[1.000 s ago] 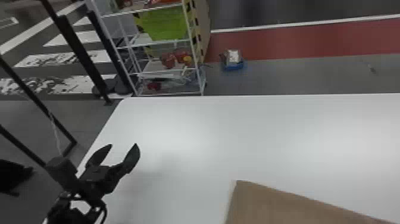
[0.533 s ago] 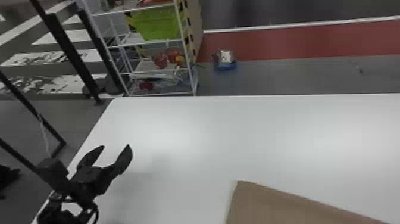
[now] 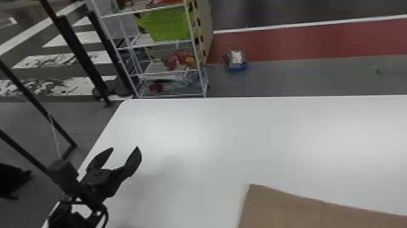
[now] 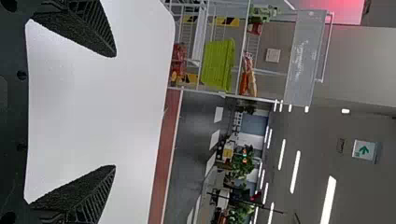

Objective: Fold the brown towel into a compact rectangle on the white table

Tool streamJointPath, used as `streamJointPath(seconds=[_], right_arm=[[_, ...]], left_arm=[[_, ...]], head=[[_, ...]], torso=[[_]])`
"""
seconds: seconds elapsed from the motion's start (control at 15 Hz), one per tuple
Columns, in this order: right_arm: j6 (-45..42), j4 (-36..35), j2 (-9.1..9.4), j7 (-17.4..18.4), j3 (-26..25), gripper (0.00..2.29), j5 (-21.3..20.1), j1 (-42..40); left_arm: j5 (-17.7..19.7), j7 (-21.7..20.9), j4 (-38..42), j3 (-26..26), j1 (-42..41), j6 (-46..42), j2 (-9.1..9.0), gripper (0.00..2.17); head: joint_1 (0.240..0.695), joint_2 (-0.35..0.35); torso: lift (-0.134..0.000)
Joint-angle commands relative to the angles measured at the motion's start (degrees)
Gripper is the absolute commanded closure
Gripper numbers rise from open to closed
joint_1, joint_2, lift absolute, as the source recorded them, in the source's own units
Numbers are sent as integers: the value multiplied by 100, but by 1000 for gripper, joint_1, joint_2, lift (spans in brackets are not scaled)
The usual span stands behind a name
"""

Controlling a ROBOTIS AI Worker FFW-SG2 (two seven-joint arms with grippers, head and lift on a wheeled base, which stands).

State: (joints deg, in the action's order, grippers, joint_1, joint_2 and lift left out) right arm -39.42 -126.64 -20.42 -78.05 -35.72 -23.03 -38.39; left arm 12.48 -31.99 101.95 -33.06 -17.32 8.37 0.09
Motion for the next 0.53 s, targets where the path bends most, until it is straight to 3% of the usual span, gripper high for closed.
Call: streamJointPath(seconds=[0.0,0.2,0.47], right_arm=[[-263,140,12,-28,-427,1528,203,-239],[-439,922,-67,-28,13,1528,-430,104],[-422,1124,-111,-28,224,1528,-509,324]], left_arm=[[0,0,-35,1,9,-14,-24,22],[-35,0,-61,71,18,-32,-24,22],[-35,9,-61,71,18,-32,-24,22]], head=[[695,241],[695,197],[695,164]], torso=[[-123],[-123],[-123]])
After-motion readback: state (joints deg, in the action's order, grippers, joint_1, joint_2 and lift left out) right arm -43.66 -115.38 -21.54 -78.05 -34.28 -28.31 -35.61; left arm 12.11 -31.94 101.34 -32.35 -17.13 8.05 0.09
